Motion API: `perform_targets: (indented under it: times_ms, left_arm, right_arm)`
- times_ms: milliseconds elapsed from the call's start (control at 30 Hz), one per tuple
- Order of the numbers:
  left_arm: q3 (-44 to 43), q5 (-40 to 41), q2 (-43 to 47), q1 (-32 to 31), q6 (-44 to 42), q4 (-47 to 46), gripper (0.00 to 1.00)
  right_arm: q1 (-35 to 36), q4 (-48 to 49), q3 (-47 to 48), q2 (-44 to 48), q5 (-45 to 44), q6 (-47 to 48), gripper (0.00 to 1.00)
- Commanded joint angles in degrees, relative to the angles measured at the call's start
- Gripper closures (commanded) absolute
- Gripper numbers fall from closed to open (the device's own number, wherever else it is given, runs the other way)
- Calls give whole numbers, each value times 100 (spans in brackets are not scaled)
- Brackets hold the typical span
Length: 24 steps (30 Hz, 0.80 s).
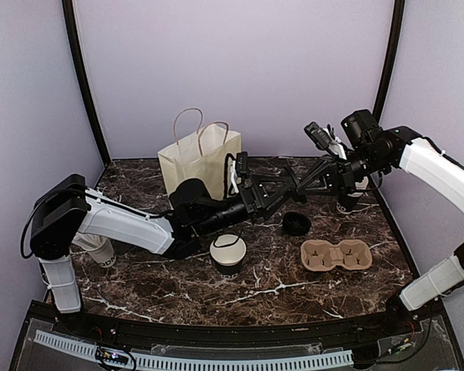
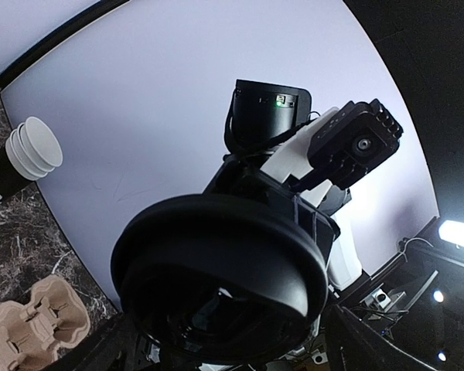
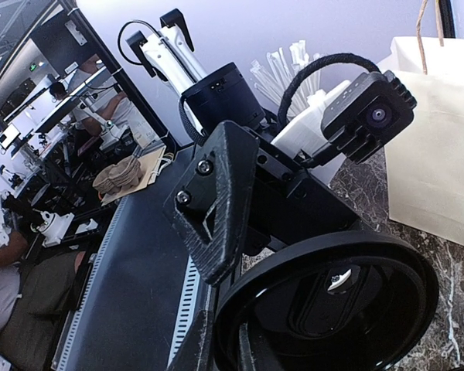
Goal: Pack the takeout coffee
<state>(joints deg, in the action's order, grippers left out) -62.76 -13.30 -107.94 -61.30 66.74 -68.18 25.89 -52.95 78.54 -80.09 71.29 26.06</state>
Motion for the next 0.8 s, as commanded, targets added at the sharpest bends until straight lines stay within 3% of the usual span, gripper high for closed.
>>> perform_targets:
  times_ms: [0, 533, 767]
  left_arm:
    - [-160, -163, -76, -14, 24, -536, 13]
    - [-228, -218, -253, 26, 227, -677, 9]
    - [-228, -261, -267, 38, 186, -912, 14]
  right_arm:
    - [39, 77, 82, 58, 157, 31, 88]
    - [39, 116, 26, 71, 166, 13, 88]
    - [36, 162, -21, 57, 140, -5, 88]
